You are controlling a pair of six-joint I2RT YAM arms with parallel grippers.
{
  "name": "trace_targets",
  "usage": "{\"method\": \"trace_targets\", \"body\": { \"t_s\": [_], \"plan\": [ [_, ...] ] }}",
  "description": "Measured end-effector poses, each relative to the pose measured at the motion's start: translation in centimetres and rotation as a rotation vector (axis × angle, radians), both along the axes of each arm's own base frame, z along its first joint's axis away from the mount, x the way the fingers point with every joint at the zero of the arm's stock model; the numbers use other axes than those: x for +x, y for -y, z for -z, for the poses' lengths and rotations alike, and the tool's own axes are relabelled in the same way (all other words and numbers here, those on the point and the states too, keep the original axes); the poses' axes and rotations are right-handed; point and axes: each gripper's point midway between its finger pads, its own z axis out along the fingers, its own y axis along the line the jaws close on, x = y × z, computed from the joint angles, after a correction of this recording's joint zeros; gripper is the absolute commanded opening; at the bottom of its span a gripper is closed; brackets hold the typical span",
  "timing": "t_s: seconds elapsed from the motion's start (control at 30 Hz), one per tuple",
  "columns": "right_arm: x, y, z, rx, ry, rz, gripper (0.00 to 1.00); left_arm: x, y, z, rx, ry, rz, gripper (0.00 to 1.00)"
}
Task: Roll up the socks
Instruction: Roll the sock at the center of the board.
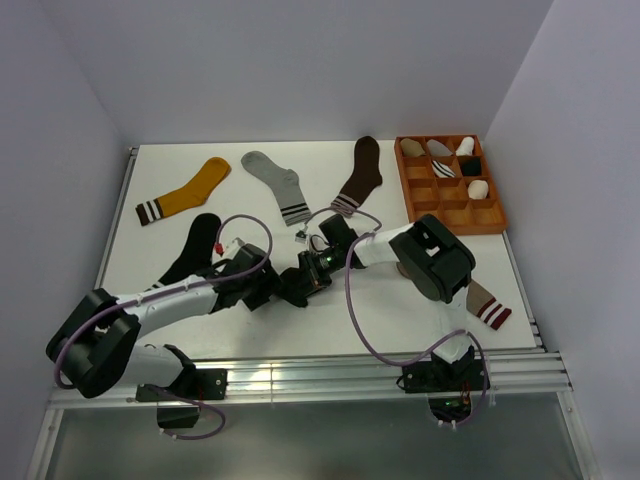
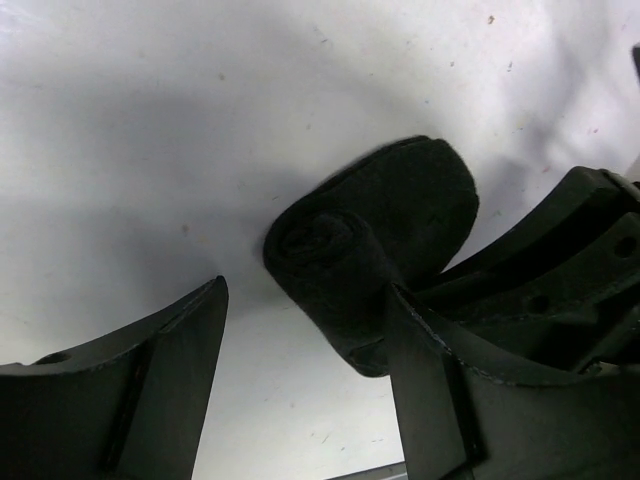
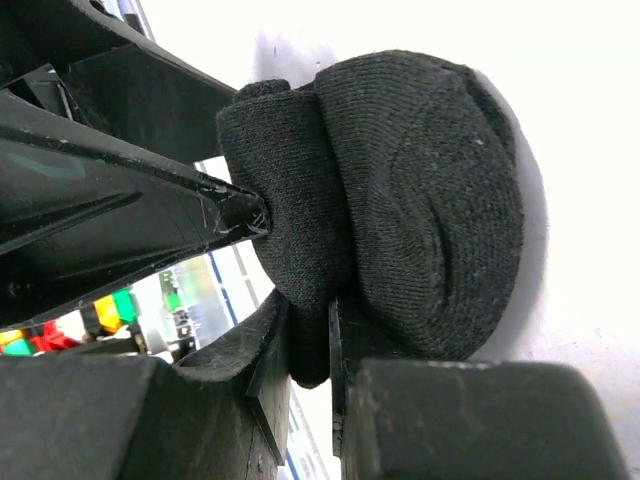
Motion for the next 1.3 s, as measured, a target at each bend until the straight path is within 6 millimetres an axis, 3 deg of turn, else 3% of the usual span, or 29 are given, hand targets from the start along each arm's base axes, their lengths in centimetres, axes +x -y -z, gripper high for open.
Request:
{"method": "trace_targets", "body": {
  "t_s": [0.17, 0.37, 0.47, 0.53, 0.7, 0.8, 1.03, 1.2, 1.3],
  "plan": [
    [0.0, 0.1, 0.1, 0.003, -0.031, 0.006, 0.00, 0.7, 0.7, 0.1, -0.013, 0.005, 0.001, 0.58],
    [0.0, 0.0, 0.1, 0.000, -0.046, 0.014, 0.04, 1.0, 1.4, 0.6, -0.016, -0.010, 0.007, 0.32],
    [0.1, 0.1, 0.0, -0.004, -0.039, 0.019, 0.10, 1.2, 1.6, 0.6, -0.017, -0.011, 0.012, 0.22],
    [0.3, 0.2, 0.0, -0.016, -0.021, 0.032, 0.19, 1.3, 1.8, 0.6, -0.018, -0.013, 0.014, 0.19],
    [0.5, 0.8, -0.4, -0.056, 0.065, 0.070, 0.43, 1.5, 2.3, 0.6, -0.016, -0.027, 0.032, 0.16],
    [0.9, 1.8, -1.0, -0.101, 0.165, 0.109, 0.52, 1.5, 2.6, 0.6, -0.013, -0.032, 0.044, 0.16],
    [1.6, 3.9, -3.2, -0.236, 0.483, 0.198, 0.54, 1.6, 2.7, 0.6, 0.005, -0.037, 0.063, 0.15],
    [0.6, 2.7, -6.0, -0.266, 0.754, 0.204, 0.51, 1.7, 2.9, 0.6, 0.015, -0.038, 0.078, 0.15],
    [-0.3, 1.7, -6.7, -0.266, 0.850, 0.180, 0.50, 1.7, 3.0, 0.6, 0.020, -0.039, 0.084, 0.14]
  ]
}}
